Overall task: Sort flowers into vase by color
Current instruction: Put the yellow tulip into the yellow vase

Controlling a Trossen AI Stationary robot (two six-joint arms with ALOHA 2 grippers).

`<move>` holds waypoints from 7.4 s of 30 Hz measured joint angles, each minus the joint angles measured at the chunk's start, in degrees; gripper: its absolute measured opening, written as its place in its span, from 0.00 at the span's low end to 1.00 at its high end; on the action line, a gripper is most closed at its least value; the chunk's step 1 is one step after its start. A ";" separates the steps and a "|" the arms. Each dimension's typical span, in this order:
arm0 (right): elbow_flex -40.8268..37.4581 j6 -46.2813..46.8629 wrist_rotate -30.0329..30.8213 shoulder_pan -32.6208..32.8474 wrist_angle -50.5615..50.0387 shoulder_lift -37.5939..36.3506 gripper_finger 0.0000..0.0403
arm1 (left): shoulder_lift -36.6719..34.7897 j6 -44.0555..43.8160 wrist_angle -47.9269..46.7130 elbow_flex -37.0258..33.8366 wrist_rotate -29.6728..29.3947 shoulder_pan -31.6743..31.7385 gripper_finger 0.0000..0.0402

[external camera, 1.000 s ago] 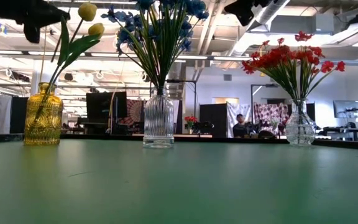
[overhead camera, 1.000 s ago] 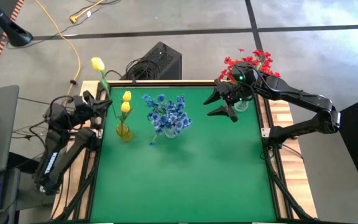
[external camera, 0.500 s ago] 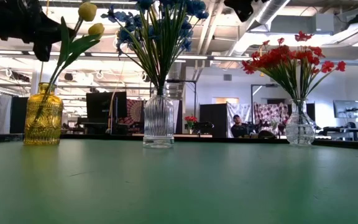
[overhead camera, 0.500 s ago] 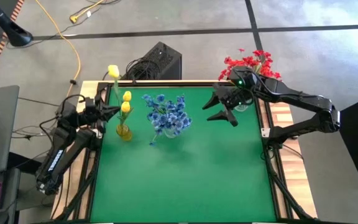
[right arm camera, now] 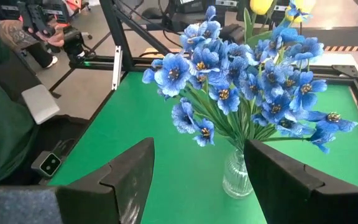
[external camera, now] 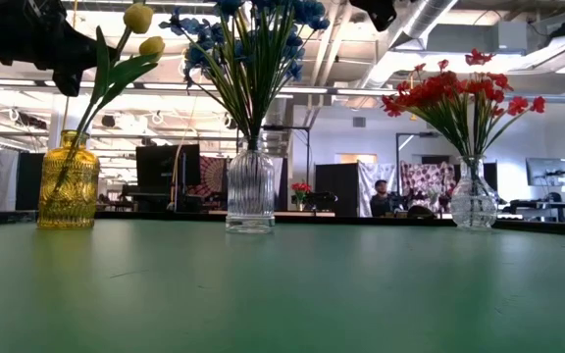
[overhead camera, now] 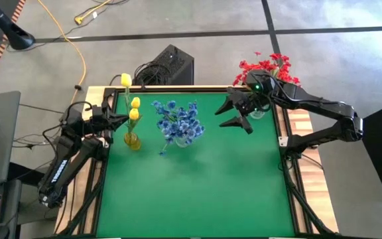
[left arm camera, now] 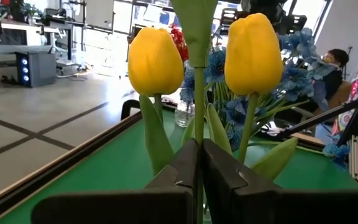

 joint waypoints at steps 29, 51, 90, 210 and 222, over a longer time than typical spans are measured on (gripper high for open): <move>29.43 9.96 2.69 1.60 24.35 32.32 0.68 | 0.04 0.50 0.57 0.09 1.51 -0.02 0.00; 61.40 12.30 0.85 4.92 32.48 62.18 0.68 | 0.04 0.63 0.46 0.13 1.51 -0.02 0.00; 61.05 9.97 14.92 5.74 41.51 62.79 0.38 | 0.07 0.14 0.69 0.13 3.43 -0.01 0.00; 61.05 2.25 13.22 9.18 38.67 62.71 0.40 | 16.68 19.74 -6.34 14.75 5.73 0.00 0.00; 61.31 6.50 12.94 5.78 29.74 62.36 0.68 | 16.63 19.77 -6.27 14.75 5.49 -0.01 0.00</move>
